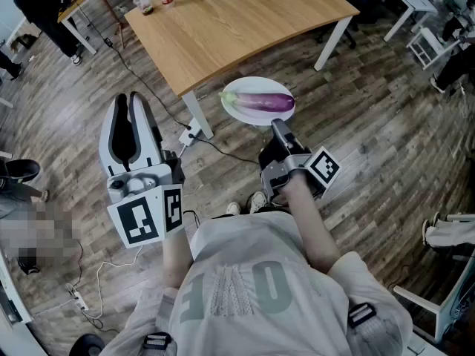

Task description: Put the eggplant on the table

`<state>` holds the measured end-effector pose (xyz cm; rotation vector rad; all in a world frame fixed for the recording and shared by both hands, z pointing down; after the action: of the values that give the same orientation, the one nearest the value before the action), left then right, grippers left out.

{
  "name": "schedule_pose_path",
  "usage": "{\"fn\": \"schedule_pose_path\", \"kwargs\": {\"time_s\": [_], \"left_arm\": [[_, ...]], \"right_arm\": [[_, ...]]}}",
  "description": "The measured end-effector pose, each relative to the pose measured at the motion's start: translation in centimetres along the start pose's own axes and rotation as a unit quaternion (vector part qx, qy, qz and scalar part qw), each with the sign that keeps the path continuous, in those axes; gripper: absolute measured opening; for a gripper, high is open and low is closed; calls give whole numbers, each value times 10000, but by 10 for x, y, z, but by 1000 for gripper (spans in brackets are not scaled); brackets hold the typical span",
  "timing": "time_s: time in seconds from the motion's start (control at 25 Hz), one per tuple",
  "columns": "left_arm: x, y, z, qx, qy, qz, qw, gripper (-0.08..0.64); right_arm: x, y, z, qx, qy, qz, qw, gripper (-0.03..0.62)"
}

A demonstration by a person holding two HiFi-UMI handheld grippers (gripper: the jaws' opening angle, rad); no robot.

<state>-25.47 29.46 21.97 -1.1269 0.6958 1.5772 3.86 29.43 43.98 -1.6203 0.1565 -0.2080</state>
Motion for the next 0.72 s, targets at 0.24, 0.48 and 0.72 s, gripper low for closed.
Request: {"fn": "schedule_pose_path", "kwargs": {"time_s": [0.24, 0.48, 0.72], "left_arm": [[-5, -8, -3, -52, 35, -26, 10000, 81], [-11, -16, -10, -75, 68, -61, 9999, 81], [-19, -37, -12, 238, 194, -202, 9993, 81]], "right_arm": [[2, -2, 0, -4, 12, -2, 10000, 25], [13, -5, 1, 38, 59, -9, 10000, 25], [50, 3, -7, 207, 358, 89, 9991, 25]]}}
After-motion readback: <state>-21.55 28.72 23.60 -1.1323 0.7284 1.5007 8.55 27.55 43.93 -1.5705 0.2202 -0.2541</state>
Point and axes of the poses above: the fingertips, and each gripper's own axes: z backward along the fingers, y to its left, x out of its top, the point moved 9 cm from there along z, backward along the fingers, and after that the axes turned 4 degrees about -x, right-handed, at the moved point
